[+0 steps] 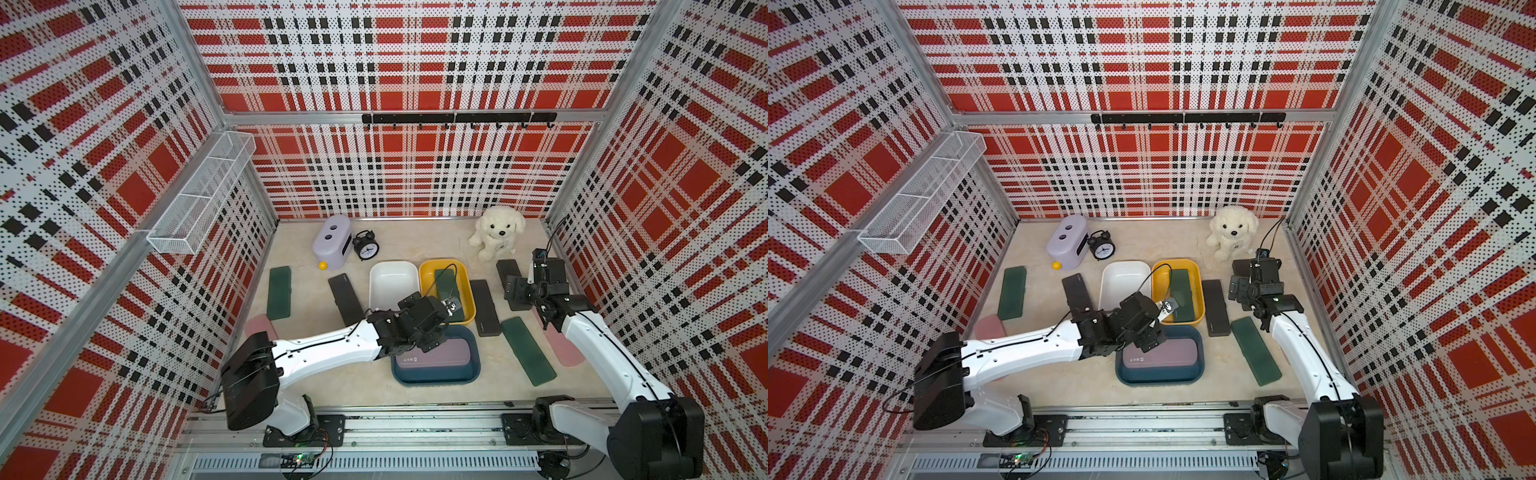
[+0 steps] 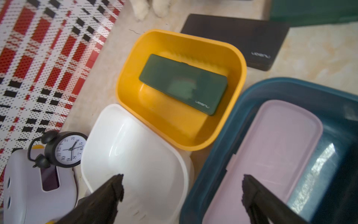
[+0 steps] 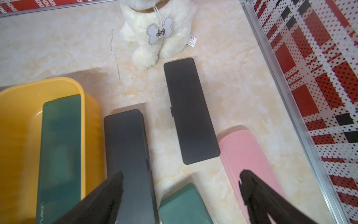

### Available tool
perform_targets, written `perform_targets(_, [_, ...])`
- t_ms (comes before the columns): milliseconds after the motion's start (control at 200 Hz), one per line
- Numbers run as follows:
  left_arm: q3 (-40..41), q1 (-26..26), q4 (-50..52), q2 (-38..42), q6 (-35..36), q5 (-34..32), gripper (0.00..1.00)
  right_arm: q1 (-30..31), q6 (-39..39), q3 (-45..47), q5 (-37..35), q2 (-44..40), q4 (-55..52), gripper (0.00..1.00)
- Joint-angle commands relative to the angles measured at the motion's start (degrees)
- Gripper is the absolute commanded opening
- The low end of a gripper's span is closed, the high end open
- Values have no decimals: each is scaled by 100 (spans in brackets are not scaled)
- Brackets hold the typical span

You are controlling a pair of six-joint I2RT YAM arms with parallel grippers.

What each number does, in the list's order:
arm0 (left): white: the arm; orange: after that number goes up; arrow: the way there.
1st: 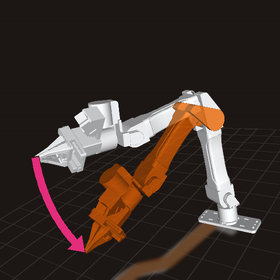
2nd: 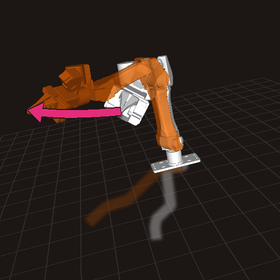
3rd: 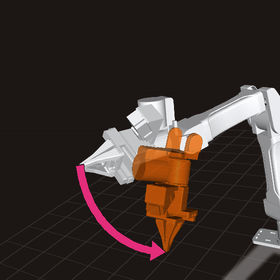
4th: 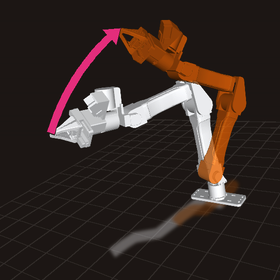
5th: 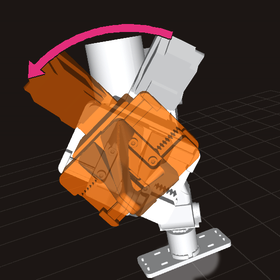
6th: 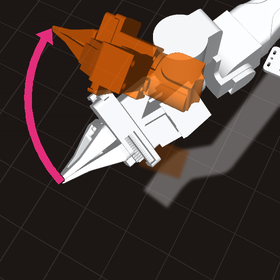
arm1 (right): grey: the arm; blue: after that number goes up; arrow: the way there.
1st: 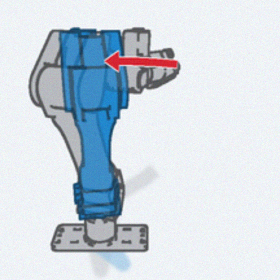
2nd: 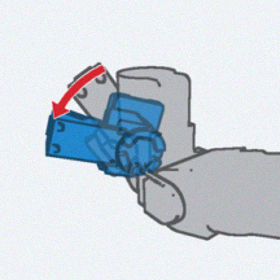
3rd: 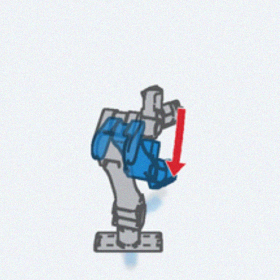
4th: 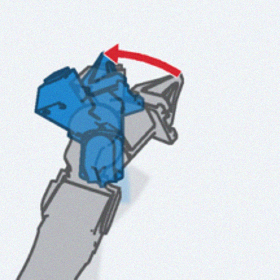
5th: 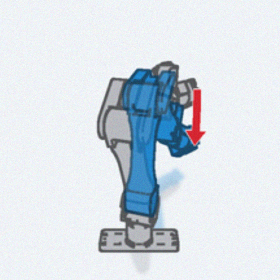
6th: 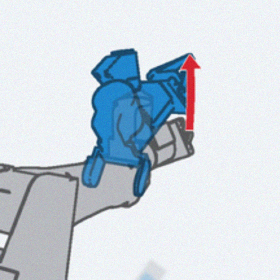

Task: Place the pencil cases by color into the storage box
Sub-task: Place the pencil case at the storage box, then pick up the pencil case from the center of the board.

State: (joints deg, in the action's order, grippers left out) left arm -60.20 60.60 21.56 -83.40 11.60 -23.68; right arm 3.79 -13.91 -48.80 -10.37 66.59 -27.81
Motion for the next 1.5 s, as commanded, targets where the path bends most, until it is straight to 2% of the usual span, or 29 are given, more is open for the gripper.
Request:
perform_targets(0, [338, -327, -1118, 571, -196, -82, 99, -259, 208, -317, -5, 137, -242, 100])
perform_targets(100, [590, -920, -1776, 1077, -417, 362, 99, -553, 522, -535, 66, 338, -436, 100])
perform_targets(240, [704, -1948, -2354, 1476, -1248, 702, 99, -1187, 1208, -818, 522, 611, -600, 100])
perform_targets(411, [491, -3162, -2210, 1333, -2146, 1115, 99, -1290, 2619, -1064, 301, 950, -1245, 100])
perform_targets(506, [281, -3567, -2054, 1100, -2329, 1490, 99, -1293, 3034, -1255, 205, 1226, -1921, 100])
perform_targets(621, [167, -3644, -2115, 943, -2381, 1361, 99, -1307, 3419, -1306, -23, 1539, -2540, 100])
perform_targets(747, [-25, -3634, -2125, 740, -2418, 1156, 99, -1477, 3719, -1247, -106, 1630, -2630, 100])
perform_targets(927, [-315, -3617, -1987, 494, -2308, 1027, 99, -1706, 4083, -1093, 351, 1630, -2359, 100])
perform_targets(1493, [-809, -3415, -1576, 157, -2143, 458, 99, -2132, 4105, -860, 384, 2707, -1565, 100])
